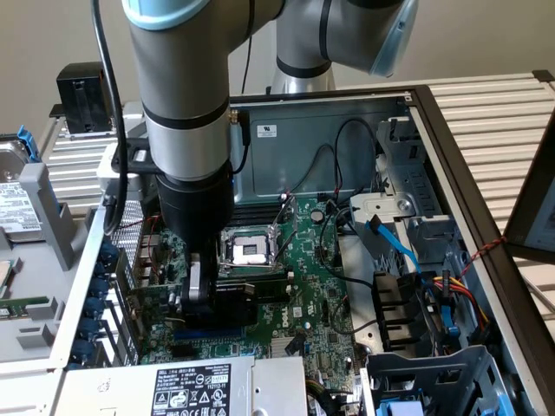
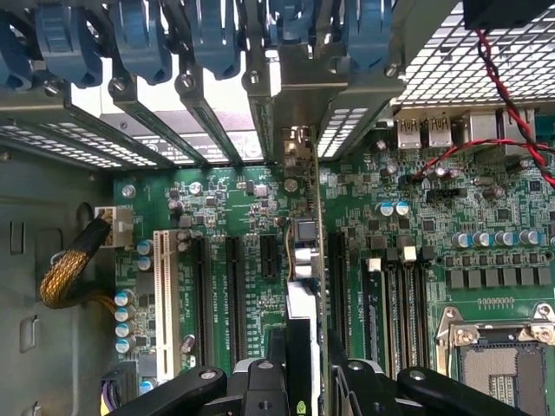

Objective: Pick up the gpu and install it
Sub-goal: 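Insert the gpu into the slot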

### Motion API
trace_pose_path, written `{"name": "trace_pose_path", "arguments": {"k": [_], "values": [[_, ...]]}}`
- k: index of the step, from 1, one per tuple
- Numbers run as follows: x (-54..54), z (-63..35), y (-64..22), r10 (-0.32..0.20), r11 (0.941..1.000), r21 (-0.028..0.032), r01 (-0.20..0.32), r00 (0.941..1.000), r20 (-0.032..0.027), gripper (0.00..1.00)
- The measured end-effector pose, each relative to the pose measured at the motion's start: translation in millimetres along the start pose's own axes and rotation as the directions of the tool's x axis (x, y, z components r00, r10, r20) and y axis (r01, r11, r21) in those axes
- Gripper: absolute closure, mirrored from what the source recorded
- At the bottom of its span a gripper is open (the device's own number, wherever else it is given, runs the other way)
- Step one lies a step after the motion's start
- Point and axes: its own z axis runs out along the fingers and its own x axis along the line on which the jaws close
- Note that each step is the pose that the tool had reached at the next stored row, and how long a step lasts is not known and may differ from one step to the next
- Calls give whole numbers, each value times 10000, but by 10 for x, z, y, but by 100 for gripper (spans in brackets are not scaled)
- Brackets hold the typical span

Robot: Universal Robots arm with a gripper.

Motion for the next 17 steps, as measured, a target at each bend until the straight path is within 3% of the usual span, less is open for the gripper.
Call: {"name": "trace_pose_path", "arguments": {"k": [17], "values": [[1, 6, 1, -161, 9999, 2, 161, 9999, -7, 73]]}}
